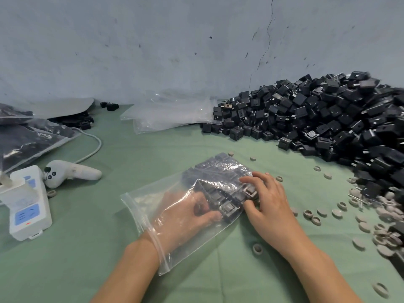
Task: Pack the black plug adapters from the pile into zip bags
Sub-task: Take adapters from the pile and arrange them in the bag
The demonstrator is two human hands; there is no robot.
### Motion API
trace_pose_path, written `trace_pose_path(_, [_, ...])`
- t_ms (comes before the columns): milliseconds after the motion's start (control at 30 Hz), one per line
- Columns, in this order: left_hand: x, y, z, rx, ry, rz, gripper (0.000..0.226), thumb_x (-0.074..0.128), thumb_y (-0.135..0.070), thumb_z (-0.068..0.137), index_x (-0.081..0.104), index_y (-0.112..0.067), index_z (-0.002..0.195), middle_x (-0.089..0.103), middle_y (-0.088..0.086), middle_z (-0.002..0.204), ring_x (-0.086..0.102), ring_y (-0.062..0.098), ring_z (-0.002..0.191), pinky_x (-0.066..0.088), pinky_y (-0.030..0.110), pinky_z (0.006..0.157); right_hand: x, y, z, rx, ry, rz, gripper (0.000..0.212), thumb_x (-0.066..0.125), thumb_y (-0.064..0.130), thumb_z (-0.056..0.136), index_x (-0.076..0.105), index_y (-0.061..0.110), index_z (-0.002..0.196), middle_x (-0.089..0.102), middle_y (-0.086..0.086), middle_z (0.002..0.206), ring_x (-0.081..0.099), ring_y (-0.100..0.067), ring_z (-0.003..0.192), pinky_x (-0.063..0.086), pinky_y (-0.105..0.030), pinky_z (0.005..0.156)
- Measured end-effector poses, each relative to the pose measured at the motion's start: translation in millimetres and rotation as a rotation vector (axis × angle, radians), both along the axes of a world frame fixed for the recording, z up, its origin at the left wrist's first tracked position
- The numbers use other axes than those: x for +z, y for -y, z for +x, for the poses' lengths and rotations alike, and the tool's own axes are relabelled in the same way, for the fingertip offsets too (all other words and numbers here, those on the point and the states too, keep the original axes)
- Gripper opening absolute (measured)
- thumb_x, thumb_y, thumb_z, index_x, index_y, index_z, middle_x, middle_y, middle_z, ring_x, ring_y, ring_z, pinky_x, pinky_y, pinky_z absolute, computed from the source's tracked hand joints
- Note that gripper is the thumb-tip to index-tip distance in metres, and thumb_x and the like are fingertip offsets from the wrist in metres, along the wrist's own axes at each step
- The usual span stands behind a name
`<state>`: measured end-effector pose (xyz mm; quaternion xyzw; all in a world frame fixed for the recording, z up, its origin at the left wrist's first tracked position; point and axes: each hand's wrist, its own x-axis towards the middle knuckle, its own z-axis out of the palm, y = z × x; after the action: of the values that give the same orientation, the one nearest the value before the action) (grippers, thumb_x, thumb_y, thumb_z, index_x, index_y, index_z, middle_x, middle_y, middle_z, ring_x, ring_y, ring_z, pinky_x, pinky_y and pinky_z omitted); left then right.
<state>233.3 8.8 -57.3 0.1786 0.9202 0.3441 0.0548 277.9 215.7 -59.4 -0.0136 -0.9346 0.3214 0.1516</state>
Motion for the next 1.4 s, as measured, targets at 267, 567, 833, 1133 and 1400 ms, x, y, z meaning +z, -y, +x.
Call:
trace_pose_path(267, [2.0,-1.1,0.7,0.000,-0.019,-0.036,0.030,0.066,-0.058,0.084,0.055,-0.031,0.080,0.055,-0.015,0.081,0.050,-0.005,0.072,0.031,0.012,0.059,-0.8,-4.7,-3.4,-0.090,-0.048,-0.011,0.043,0.046,0.005,0.094,0.056,0.028,0.130,0.045,0.004,0.138,0.034,-0.016,0.134,0.029,-0.040,0.116])
trace_pose_path(567, [-10.5,13.8,-5.7,-0.057,-0.064,0.113,0.038,0.063,-0.072,0.074,0.066,-0.035,0.084,0.066,-0.014,0.078,0.062,0.000,0.074,0.046,0.016,0.067,-2.6,-7.5,-5.1,-0.167,-0.075,-0.021,0.032,0.056,0.019,0.097,0.058,0.027,0.128,0.049,0.003,0.133,0.038,-0.018,0.130,0.032,-0.039,0.112])
trace_pose_path(833, [-6.3,51.5,6.4,0.052,-0.201,0.206,0.014,0.067,-0.051,0.086,0.066,-0.039,0.079,0.068,-0.015,0.072,0.064,0.002,0.066,0.044,0.009,0.061,3.2,-5.0,-4.9,-0.210,-0.146,-0.060,0.033,0.051,0.011,0.095,0.060,0.021,0.124,0.053,-0.001,0.131,0.041,-0.020,0.127,0.033,-0.037,0.109])
trace_pose_path(1133, [1.8,133.3,20.7,0.474,-0.487,0.073,0.031,0.049,-0.063,0.083,0.059,-0.033,0.084,0.061,-0.014,0.073,0.053,0.007,0.054,0.042,0.019,0.055,8.9,-11.1,-9.4,-0.217,-0.187,-0.231,0.032,0.046,0.014,0.096,0.054,0.031,0.122,0.049,0.012,0.122,0.037,-0.006,0.118,0.027,-0.023,0.094])
trace_pose_path(1400, [57.1,46.0,-12.9,0.429,-0.524,0.365,0.016,0.048,-0.056,0.088,0.051,-0.052,0.103,0.060,-0.028,0.094,0.059,-0.002,0.080,0.046,0.028,0.062,26.4,-41.0,-33.6,-0.328,-0.093,-1.089,0.025,0.050,0.015,0.098,0.062,0.034,0.107,0.061,0.001,0.119,0.056,-0.006,0.112,0.047,-0.027,0.092])
